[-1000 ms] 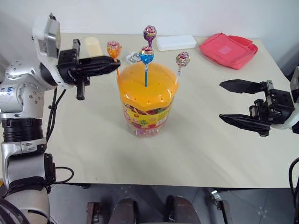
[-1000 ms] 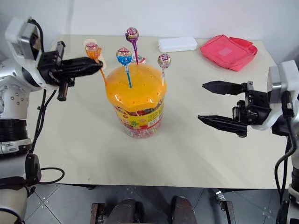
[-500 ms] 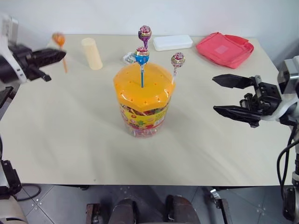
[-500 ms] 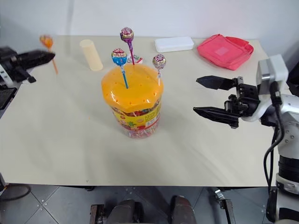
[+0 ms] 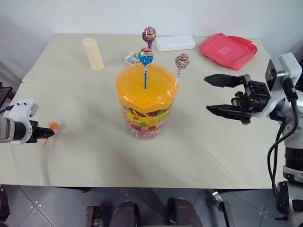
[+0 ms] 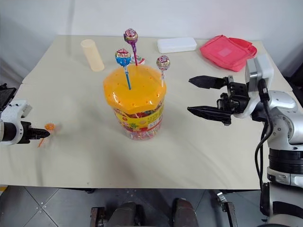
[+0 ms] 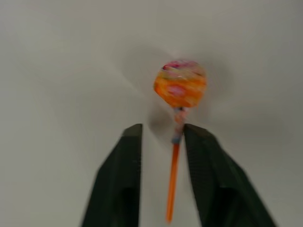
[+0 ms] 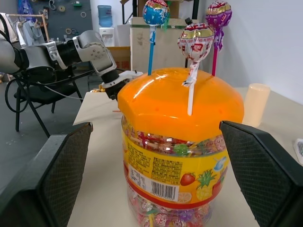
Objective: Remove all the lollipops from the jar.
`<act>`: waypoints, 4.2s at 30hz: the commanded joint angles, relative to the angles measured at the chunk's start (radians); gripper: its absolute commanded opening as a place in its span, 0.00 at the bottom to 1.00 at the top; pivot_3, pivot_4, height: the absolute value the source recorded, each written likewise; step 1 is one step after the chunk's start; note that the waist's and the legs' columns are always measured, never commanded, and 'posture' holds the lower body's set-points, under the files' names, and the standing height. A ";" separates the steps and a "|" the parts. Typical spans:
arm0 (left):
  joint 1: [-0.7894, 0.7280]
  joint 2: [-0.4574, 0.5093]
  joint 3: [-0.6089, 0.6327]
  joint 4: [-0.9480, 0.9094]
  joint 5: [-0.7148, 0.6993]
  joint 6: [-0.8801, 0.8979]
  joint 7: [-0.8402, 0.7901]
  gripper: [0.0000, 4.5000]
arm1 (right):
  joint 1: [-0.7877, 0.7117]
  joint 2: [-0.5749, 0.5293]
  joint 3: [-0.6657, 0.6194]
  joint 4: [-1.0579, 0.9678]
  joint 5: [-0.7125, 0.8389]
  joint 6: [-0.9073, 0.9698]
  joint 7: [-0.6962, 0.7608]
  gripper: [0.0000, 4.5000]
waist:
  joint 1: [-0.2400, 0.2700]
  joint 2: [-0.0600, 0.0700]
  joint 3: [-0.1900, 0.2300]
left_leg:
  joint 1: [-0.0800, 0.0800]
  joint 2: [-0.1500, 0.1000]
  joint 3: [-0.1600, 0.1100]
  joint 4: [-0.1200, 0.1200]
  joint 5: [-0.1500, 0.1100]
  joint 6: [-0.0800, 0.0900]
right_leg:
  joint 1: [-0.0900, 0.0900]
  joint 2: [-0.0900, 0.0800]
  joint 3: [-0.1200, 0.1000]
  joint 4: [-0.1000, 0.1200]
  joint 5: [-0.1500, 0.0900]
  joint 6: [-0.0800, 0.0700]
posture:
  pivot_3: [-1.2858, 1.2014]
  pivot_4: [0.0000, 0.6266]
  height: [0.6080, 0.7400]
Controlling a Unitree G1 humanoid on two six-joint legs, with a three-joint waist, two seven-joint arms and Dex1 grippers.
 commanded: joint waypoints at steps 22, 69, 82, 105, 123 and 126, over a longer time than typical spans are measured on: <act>-0.225 0.246 -0.001 -0.194 -0.059 -0.256 -0.322 0.99 | -0.021 -0.054 -0.053 0.022 -0.032 -0.041 0.039 1.00 | -0.002 -0.001 0.000 | -0.001 0.000 0.004 -0.001 0.000 0.000 | -0.004 0.000 0.003 0.002 0.000 0.000 | 0.52 0.24 1.00; 0.213 -0.062 0.492 -0.086 -0.505 -0.990 -1.023 1.00 | -0.374 0.200 0.138 0.168 -0.140 0.007 -0.078 0.01 | -0.036 -0.001 0.000 | -0.001 0.000 0.004 0.000 -0.001 0.001 | -0.007 0.000 0.004 0.006 0.000 0.000 | 0.52 0.24 1.00; 0.203 -0.061 0.481 -0.067 -0.506 -0.987 -1.030 1.00 | -0.473 0.133 0.024 0.206 -0.163 0.023 -0.205 0.01 | -0.034 -0.001 0.000 | -0.001 0.000 0.004 0.000 -0.001 0.001 | -0.007 0.000 0.004 0.006 0.000 0.000 | 0.52 0.24 1.00; 0.202 -0.094 0.449 0.059 -0.483 -1.055 -1.038 1.00 | -0.060 -0.132 0.211 0.465 -0.576 0.294 -0.472 0.01 | -0.035 -0.001 0.000 | -0.001 0.000 0.011 -0.001 -0.002 0.003 | -0.010 -0.001 0.008 0.004 0.000 0.000 | 0.52 0.24 1.00; 0.140 -0.099 0.395 0.091 -0.478 -1.058 -1.055 1.00 | 0.171 -0.230 -0.114 0.017 -0.307 0.381 -0.330 1.00 | -0.025 -0.001 0.000 | -0.002 0.000 0.010 0.000 -0.002 0.003 | -0.008 -0.002 0.007 0.004 0.000 0.000 | 0.52 0.24 1.00; 0.114 -0.095 0.379 0.117 -0.471 -1.064 -1.064 1.00 | 0.162 -0.253 -0.165 -0.141 -0.207 0.422 -0.307 1.00 | -0.026 -0.001 0.000 | -0.001 0.000 0.010 0.000 -0.002 0.003 | -0.008 -0.001 0.008 0.004 0.000 0.000 | 0.52 0.24 1.00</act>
